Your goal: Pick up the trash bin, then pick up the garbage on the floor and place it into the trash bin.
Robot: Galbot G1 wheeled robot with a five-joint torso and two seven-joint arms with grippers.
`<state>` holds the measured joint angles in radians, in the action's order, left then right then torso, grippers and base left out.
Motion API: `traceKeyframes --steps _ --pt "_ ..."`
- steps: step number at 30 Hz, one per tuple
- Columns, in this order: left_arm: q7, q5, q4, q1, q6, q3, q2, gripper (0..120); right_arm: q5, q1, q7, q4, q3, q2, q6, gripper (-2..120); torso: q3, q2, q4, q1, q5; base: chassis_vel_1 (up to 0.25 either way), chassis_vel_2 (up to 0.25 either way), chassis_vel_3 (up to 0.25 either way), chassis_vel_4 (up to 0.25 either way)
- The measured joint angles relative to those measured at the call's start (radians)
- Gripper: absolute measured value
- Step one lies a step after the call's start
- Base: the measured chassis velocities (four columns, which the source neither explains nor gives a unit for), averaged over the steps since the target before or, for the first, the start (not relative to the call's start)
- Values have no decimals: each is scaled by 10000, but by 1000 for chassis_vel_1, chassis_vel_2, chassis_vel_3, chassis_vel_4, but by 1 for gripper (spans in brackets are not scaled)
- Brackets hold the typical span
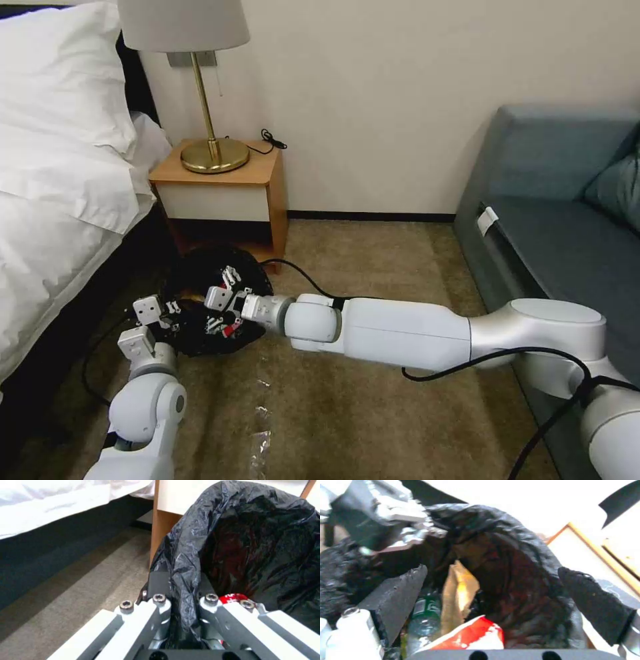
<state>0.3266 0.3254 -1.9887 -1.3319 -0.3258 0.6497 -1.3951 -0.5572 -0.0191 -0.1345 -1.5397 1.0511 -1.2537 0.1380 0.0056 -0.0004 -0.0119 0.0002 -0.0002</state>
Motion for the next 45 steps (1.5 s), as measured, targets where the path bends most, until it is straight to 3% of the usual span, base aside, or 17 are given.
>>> traceKeyframes --steps 9,15,18,19,21,25,27,29,31,33,37,45 --pt "12 17 -21 39 2 -25 -7 4 -150 -286 -298 -232 -859 240 -39 100 0 0 0 0 0 0 0 0 0" --pt "-33 119 6 90 209 10 28 4 -185 -883 -801 -606 -1935 807 -184 100 0 0 0 0 2 0 0 0 0" --pt "-211 187 171 165 451 76 101 4 -189 -2048 -1415 -1030 -3498 1733 -288 100 0 0 0 0 4 0 0 0 0" --pt "-211 187 171 165 451 76 101 4 -189 -2048 -1415 -1030 -3498 1733 -288 100 0 0 0 0 4 0 0 0 0" --pt "-253 225 269 204 526 71 122 4 -8 -3554 -1536 -1234 -5266 2321 -332 100 -2 1 -2 -1 1 0 0 0 0" --pt "-278 270 344 223 590 4 124 4 132 -4932 -1586 -1310 -6858 2600 -402 100 1 0 -5 0 11 0 0 0 0" --pt "-312 343 390 256 644 -76 124 4 382 -6137 -1591 -1502 -8552 2745 -587 100 -1 0 -3 0 1 0 0 0 0" --pt "-319 381 405 277 670 -100 116 4 454 -6554 -1548 -1627 -9124 2771 -623 100 -1 0 -4 0 10 0 0 0 0" --pt "-326 496 456 359 739 -153 72 4 563 -7677 -1428 -2108 -10622 2813 -708 100 -4 1 -4 0 -6 0 0 0 0" --pt "-328 538 482 389 751 -171 44 4 560 -8225 -1377 -2326 -11131 2801 -710 100 -1 0 -4 0 10 0 0 0 0" --pt "-330 553 529 427 752 -206 -14 4 578 -8859 -1342 -2622 -11923 2684 -743 100 -3 1 -6 -1 -7 0 0 0 0" --pt "-344 560 497 420 753 -281 36 4 912 -9748 -1086 -2766 -13435 1171 -886 100 -1 1 2 0 1 0 0 0 0"
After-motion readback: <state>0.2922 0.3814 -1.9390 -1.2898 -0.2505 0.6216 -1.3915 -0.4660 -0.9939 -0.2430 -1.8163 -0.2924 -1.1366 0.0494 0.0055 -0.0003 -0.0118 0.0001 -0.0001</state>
